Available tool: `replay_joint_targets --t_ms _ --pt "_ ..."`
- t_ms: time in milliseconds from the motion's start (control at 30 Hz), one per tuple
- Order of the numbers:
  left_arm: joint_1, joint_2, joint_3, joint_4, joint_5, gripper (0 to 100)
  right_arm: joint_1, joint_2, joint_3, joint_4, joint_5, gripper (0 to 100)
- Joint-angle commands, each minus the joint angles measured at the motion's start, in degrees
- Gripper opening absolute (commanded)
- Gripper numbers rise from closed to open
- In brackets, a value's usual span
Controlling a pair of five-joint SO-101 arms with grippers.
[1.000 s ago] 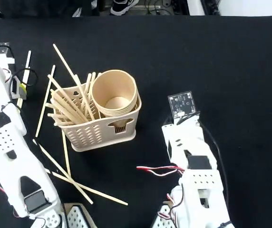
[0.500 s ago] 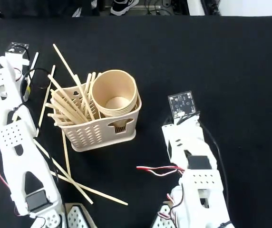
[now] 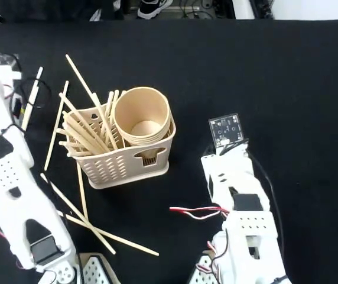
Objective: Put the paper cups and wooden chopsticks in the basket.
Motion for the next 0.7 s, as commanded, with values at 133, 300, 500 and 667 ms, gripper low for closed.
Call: replay_joint_targets --t_ms 133,300,500,667 --pt "0.22 -24.09 18.33 -7.82 0.18 3 0.35 0.22 -0.57 0.26 0.53 1.2" --pt "-0.22 -20.92 25.45 -17.14 0.26 17 0.35 0.22 -0.57 0.35 0.53 1.2" --pt "-0.22 -7.47 18.07 -19.96 0.09 23 0.35 0.22 -0.57 0.44 0.53 1.2" --pt "-0.22 6.77 2.42 -15.56 0.44 22 0.35 0.22 -0.57 0.44 0.53 1.2"
